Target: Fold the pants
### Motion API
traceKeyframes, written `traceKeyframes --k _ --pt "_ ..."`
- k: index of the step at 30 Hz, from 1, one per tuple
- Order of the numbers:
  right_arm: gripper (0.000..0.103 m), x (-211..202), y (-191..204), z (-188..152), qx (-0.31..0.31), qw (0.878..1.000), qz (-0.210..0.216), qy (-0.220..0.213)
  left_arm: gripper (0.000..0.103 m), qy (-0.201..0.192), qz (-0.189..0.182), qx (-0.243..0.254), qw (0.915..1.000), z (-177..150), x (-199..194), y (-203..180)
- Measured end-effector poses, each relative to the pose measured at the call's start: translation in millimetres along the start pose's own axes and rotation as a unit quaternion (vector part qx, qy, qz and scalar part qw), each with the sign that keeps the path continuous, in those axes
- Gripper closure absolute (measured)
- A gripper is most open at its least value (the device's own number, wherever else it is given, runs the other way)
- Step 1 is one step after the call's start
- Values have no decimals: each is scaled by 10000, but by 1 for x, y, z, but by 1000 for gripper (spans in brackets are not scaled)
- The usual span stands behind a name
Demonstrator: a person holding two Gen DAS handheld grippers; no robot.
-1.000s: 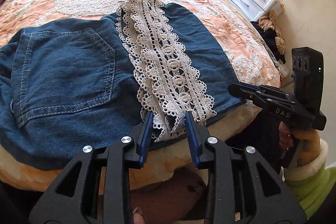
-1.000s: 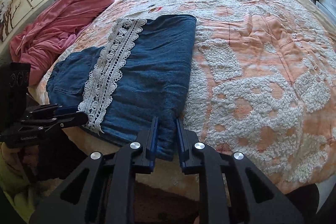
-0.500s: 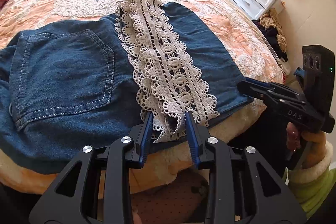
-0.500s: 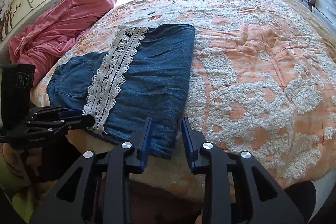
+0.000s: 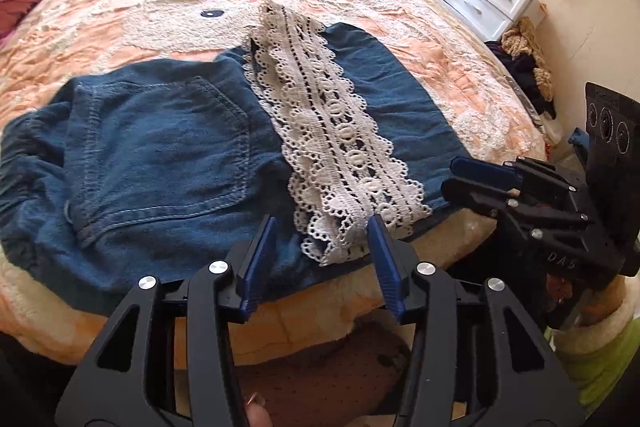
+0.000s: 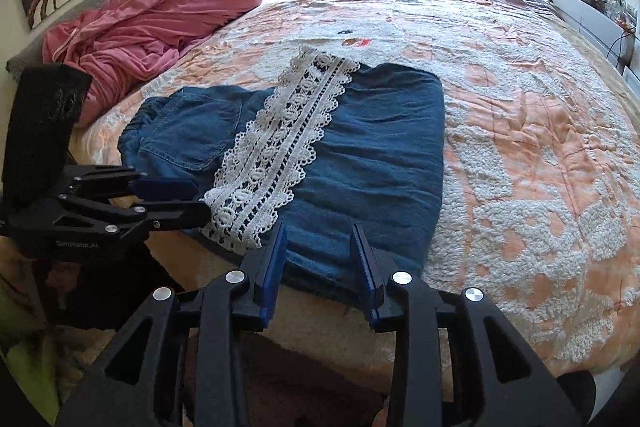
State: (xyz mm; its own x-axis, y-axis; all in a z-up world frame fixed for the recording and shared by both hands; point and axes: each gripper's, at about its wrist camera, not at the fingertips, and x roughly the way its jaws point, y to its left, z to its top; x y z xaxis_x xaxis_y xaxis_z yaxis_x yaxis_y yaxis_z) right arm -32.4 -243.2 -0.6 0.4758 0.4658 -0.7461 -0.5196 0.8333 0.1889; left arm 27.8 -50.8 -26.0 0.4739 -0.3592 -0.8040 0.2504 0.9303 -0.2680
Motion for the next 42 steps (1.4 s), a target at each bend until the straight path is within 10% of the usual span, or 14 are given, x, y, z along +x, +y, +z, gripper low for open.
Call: traceKeyframes --k 20,42 --pt "39 -4 4 -4 150 9999 27 -72 52 -91 131 46 9999 3 -12 7" --pt "10 8 66 70 -589 9977 155 -289 14 -620 951 -1150 9869 -30 -94 114"
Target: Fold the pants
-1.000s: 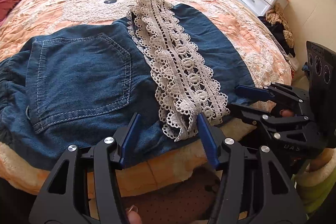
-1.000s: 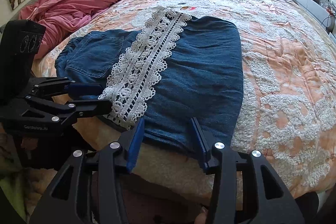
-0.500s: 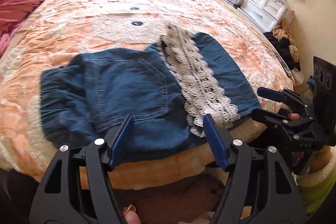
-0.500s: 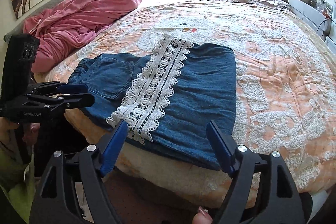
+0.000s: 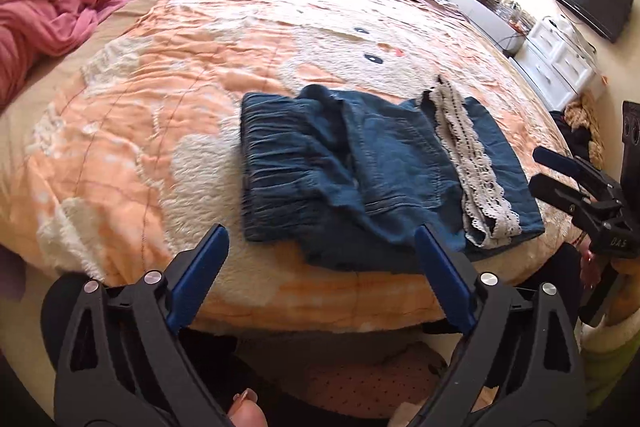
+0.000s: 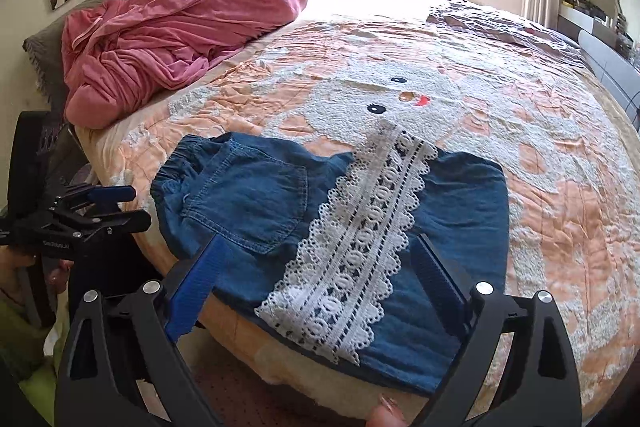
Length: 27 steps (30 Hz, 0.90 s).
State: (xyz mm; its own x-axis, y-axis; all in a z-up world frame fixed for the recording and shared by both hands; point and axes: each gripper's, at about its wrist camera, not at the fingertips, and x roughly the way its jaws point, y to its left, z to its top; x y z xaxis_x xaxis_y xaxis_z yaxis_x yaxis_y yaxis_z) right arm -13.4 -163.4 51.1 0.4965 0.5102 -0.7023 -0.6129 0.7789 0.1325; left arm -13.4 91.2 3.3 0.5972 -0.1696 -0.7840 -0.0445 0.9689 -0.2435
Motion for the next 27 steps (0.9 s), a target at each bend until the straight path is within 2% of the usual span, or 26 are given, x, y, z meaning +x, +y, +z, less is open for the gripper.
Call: traceKeyframes --k 3,15,20,27 --pt "9 14 9 15 -114 9999 69 83 10 25 -15 -83 10000 -2 2 7" --pt "9 75 32 61 -396 9974 349 495 10 230 -390 -355 9983 -6 24 13" --pt "9 99 44 76 -520 9948 583 649 10 288 -503 -457 9973 -4 33 14" --pt "10 138 74 98 -998 9861 968 908 10 224 -612 -581 9962 -2 39 17"
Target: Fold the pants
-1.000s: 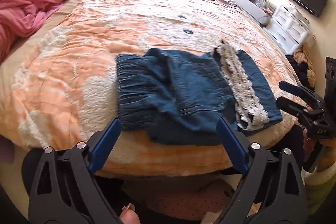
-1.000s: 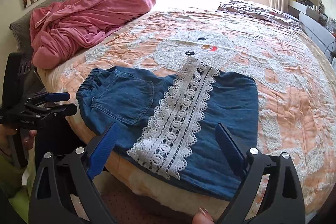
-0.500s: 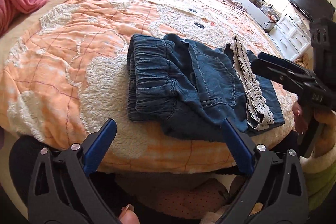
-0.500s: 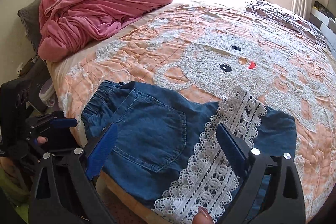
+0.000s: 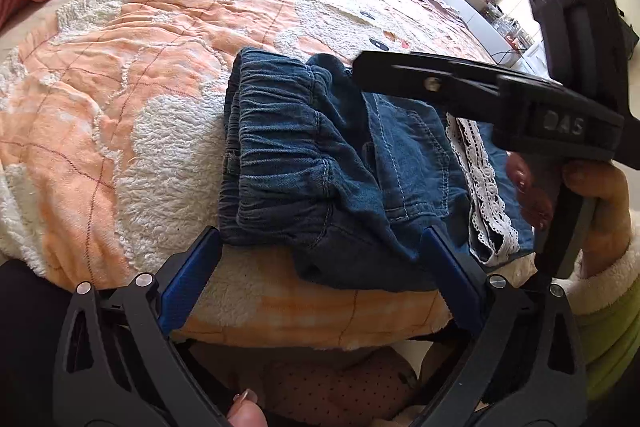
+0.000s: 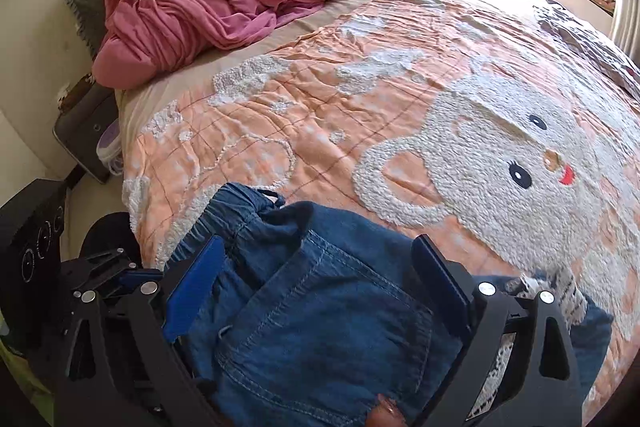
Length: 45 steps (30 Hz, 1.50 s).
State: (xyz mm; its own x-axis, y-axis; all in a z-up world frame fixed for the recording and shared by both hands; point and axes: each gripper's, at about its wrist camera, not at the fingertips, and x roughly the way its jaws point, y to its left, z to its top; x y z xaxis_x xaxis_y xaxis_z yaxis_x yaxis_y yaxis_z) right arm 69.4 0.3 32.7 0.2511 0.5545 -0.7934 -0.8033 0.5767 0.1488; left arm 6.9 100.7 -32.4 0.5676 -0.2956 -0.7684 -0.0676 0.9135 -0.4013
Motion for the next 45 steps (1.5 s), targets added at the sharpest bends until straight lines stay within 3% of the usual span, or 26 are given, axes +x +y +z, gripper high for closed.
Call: traceKeyframes --k 4,7,12,14,18,21,24,35,45 --pt "13 25 -6 10 -66 9993 105 364 12 -4 -2 -25 10000 1 2 1" --pt "27 41 -12 11 79 9965 516 647 12 1 -4 -53 10000 2 4 2" --pt "73 53 -10 4 221 9903 1188 688 16 -22 -12 -133 9999 5 8 6" --pt "85 48 -7 2 194 9889 1352 579 17 -54 23 -130 9999 5 8 6" --pt "96 38 -4 1 174 9909 1268 419 33 -114 115 -207 9997 8 7 7" --pt "99 29 -8 1 250 9911 1278 266 51 -99 17 -246 9996 9 5 5" --pt "100 20 -14 -1 384 9901 1345 149 62 -103 -78 -237 9996 10 4 1" --pt "100 -48 -54 -19 770 9867 1304 -584 62 -428 -187 400 9981 31 -9 -56" --pt "100 -105 -115 -76 1450 9776 1009 -1142 62 -373 -338 1316 9900 37 11 -145"
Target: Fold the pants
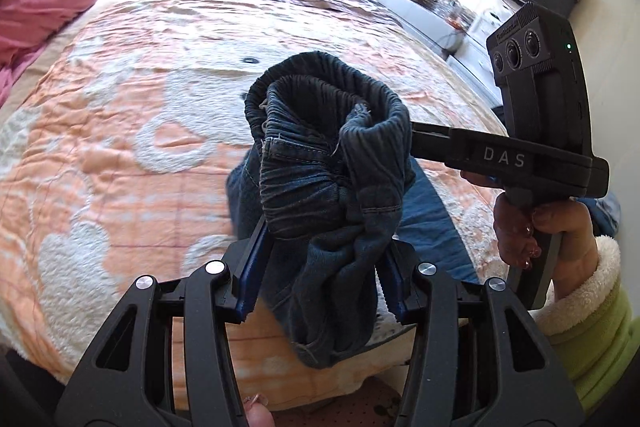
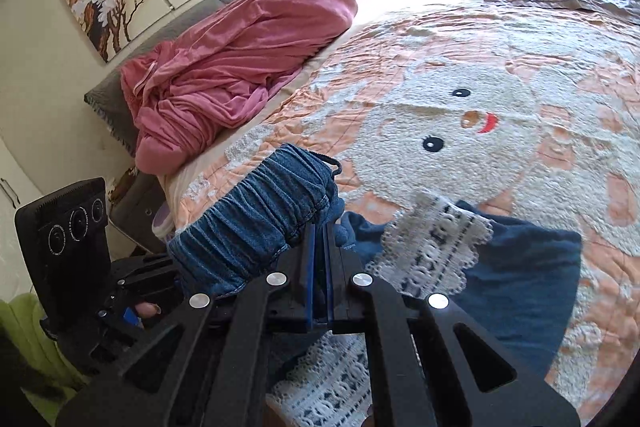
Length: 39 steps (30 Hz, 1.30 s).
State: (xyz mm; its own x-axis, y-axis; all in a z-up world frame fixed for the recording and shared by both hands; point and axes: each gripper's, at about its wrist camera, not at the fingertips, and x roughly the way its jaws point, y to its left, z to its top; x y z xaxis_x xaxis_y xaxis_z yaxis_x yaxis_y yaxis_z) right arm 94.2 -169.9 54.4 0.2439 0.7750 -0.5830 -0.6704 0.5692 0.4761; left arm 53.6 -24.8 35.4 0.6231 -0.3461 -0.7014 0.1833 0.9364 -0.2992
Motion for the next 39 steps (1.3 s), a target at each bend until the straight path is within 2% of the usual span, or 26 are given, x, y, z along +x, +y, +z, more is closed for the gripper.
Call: traceKeyframes --k 7,10,20,22,24,25,28,30,32,35,39 --pt "100 -28 -32 -25 377 9988 -218 -221 62 227 -56 457 9987 7 30 -41" --pt "100 -33 -44 -36 485 9974 -486 -202 62 368 -58 470 9982 3 39 -46" --pt "99 -50 -70 -52 963 9923 -673 -391 60 487 -29 626 9968 -4 51 -59" --pt "94 -58 -75 -52 1074 9910 -642 -476 56 460 -71 646 9968 -6 51 -61" --pt "66 -63 -75 -49 1105 9904 -654 -503 51 435 -173 629 9969 -6 50 -63" --pt "63 -64 -73 -48 1095 9902 -703 -509 48 436 -249 615 9968 -7 49 -63" --pt "62 -65 -66 -43 887 9908 -902 -476 45 375 -420 620 9965 -8 44 -68" --pt "51 -65 -65 -41 849 9906 -982 -440 43 437 -734 493 9951 -9 40 -67" --pt "51 -67 -64 -40 864 9895 -1041 -513 42 408 -880 452 9943 -9 32 -66" --pt "47 -64 -64 -39 926 9902 -943 -458 41 242 -745 518 9956 -10 19 -62" --pt "44 -64 -46 -38 704 9928 -871 -423 40 269 -357 542 9975 -13 14 -45"
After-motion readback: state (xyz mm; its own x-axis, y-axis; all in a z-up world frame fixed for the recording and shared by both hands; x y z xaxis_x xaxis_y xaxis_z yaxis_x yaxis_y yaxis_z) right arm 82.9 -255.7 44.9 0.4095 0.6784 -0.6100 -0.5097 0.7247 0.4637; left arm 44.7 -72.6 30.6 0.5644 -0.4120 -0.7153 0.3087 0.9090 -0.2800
